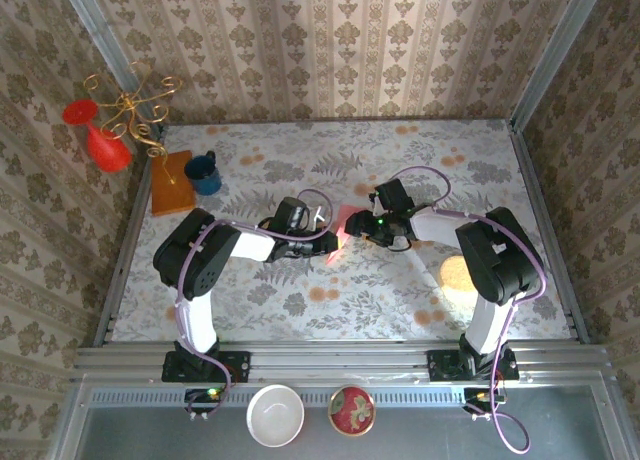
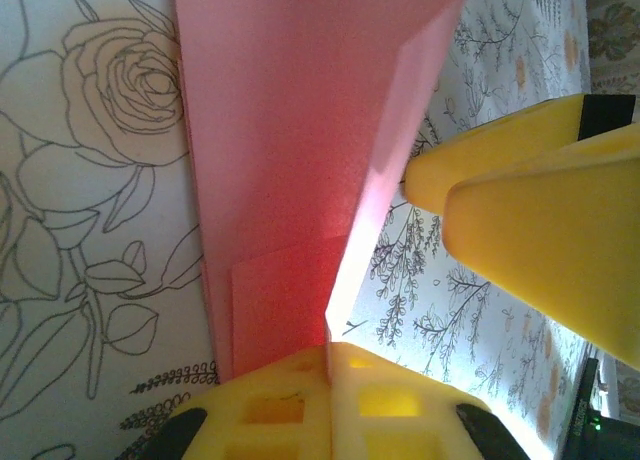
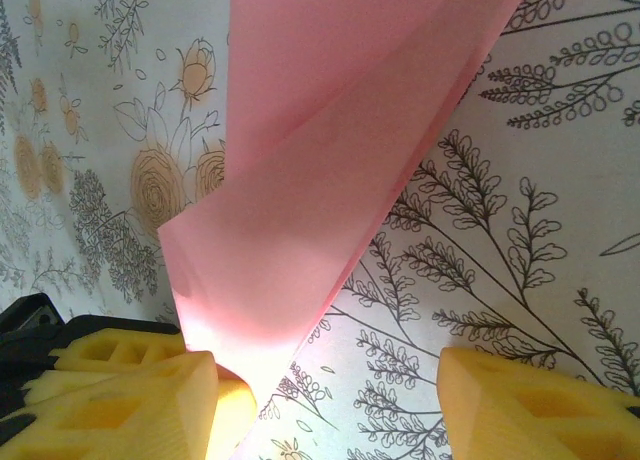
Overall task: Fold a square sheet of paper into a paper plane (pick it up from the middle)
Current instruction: Fold the wing for the fifth time at the center of the table.
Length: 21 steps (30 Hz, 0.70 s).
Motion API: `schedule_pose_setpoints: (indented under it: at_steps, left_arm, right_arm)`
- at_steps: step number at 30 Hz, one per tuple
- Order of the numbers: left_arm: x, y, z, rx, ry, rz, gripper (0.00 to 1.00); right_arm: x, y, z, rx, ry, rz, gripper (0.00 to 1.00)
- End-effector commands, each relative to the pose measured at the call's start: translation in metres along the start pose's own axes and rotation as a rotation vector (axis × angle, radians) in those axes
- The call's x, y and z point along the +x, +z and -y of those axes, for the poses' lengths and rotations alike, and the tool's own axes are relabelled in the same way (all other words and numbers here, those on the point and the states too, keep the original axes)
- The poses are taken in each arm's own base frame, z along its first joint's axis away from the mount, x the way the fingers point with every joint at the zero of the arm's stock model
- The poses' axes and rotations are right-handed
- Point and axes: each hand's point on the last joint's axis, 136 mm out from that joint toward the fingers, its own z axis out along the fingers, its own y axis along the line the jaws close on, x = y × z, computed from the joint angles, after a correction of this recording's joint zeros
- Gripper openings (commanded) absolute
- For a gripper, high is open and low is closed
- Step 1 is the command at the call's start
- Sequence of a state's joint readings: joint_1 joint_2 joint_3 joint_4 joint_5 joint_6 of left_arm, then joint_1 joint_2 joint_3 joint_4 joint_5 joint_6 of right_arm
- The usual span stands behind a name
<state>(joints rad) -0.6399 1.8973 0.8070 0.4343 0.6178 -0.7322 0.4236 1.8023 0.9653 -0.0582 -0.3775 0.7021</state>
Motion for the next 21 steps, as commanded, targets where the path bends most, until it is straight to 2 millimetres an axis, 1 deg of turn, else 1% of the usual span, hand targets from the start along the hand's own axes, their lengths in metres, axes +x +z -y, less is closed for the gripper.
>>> schedule_pose_setpoints:
  at_steps: [1, 8, 16, 21]
  left_arm:
    - [0.004, 0.000, -0.005, 0.011, -0.028, 0.008, 0.07]
    - [0.003, -0.002, -0.003, 0.041, -0.050, 0.033, 0.07]
    - [0.002, -0.003, -0.003, 0.065, -0.085, 0.056, 0.06]
    - [0.003, -0.002, -0.006, 0.062, -0.097, 0.054, 0.06]
  right_arm:
    - [0.001, 0.003, -0.002, 0.009, -0.027, -0.021, 0.60]
    - [-0.005, 0.006, 0.000, 0.025, -0.023, -0.004, 0.54]
    - [-0.014, 0.007, 0.000, 0.011, -0.014, 0.022, 0.52]
    - [-0.014, 0.011, 0.002, 0.026, -0.022, 0.005, 0.53]
